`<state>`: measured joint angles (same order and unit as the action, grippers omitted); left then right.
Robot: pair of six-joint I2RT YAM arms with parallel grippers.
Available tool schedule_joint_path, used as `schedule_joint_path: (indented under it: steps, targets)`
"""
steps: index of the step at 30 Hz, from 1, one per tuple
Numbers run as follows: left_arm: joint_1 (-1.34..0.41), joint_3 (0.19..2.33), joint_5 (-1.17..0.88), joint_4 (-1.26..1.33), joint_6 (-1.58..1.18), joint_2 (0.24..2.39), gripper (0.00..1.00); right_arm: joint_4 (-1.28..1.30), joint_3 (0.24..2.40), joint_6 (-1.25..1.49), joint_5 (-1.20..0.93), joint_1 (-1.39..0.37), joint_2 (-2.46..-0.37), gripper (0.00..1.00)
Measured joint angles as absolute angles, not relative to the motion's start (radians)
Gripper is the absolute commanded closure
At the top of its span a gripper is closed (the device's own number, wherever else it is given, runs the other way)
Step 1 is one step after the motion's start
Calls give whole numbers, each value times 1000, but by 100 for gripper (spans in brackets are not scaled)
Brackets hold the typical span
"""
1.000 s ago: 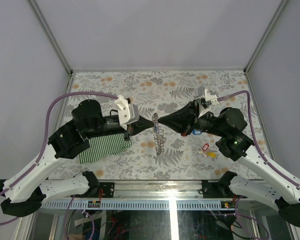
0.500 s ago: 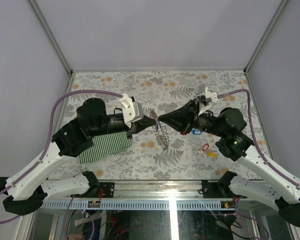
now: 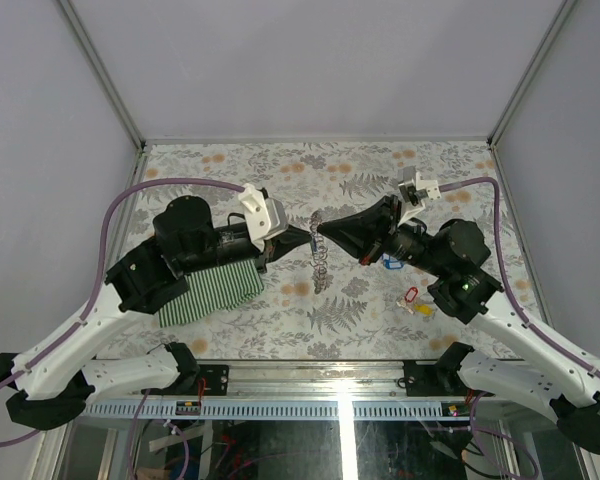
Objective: Put the keys on the keyring
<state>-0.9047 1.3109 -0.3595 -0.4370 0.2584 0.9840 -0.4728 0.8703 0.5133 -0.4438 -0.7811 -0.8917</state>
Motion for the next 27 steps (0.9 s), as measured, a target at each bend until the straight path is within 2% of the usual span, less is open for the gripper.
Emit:
schedule_joint_path:
  steps: [27]
  targets:
    - [-986, 1290, -154, -382, 251, 1052, 100, -489, 820, 582, -280, -781, -892, 100]
